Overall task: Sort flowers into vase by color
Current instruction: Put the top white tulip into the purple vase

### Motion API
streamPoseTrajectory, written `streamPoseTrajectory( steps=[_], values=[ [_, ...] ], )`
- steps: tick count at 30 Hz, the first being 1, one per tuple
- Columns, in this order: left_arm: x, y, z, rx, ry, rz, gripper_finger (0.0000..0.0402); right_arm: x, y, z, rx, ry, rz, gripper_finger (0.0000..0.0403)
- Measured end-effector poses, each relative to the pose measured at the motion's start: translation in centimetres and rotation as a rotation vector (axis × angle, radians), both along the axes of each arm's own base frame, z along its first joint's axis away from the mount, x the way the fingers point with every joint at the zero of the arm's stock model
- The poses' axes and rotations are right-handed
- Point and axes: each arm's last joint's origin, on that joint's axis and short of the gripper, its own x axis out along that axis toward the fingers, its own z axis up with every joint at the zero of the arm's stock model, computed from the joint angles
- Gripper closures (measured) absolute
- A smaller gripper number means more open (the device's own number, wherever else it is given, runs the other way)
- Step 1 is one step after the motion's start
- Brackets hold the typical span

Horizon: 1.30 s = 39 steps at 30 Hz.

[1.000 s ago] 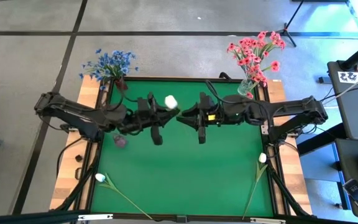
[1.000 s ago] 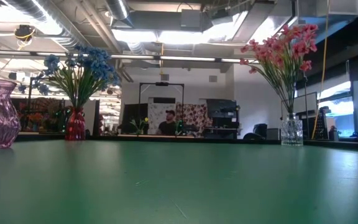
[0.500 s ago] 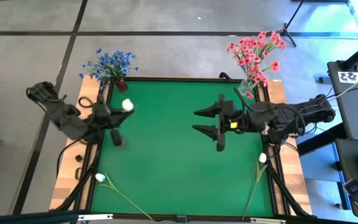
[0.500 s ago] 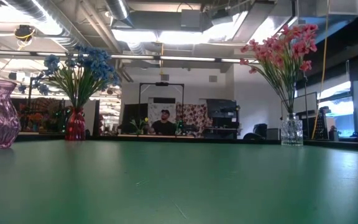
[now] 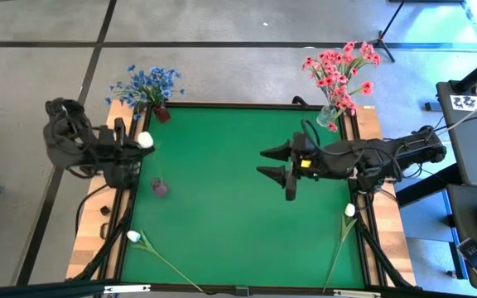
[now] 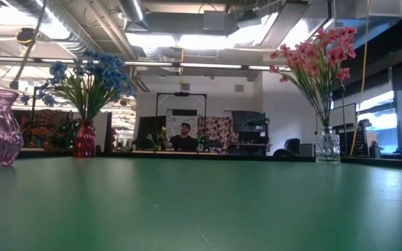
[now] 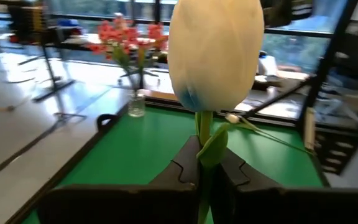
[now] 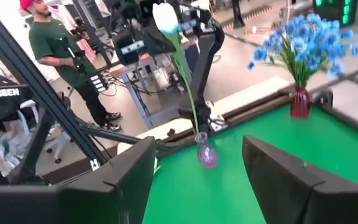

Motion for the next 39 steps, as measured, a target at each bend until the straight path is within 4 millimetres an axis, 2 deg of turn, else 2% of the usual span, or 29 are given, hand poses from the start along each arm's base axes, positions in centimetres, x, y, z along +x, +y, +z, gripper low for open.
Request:
streamPoseTrajectory(
  steps=[7,12,18,25,32,36,39],
  values=[
    [-2.3,2.4,0.0,-0.030,-0.013,-0.111,0.0395,-0.1,-0.2,-0.2,0.031,0.015,-0.060,0.0162],
    [-2.8,3.0,-1.0,-0.040,0.059,-0.133,0.0395,-0.1,-0.4,-0.4,0.035,0.030,-0.114,0.0162],
    [-2.5,2.6,-1.7,0.009,0.078,-0.132,0.0395,-0.2,-0.5,-0.7,0.111,0.034,-0.153,0.0162],
    [-2.1,2.2,-0.7,0.049,0.005,-0.146,0.0395,-0.1,-0.4,-0.5,0.132,0.015,-0.155,0.0162],
    [-2.1,2.2,-0.7,0.017,-0.002,-0.147,0.0395,-0.1,-0.4,-0.5,0.127,0.016,-0.154,0.0162],
    [-2.1,2.1,-1.1,-0.018,0.016,-0.153,0.0395,-0.1,-0.4,-0.7,0.124,0.032,-0.136,0.0162],
    [-1.7,1.7,-2.1,-0.009,0.037,-0.139,0.0395,-0.1,-0.3,-0.7,0.126,0.037,-0.123,0.0162]
  ],
)
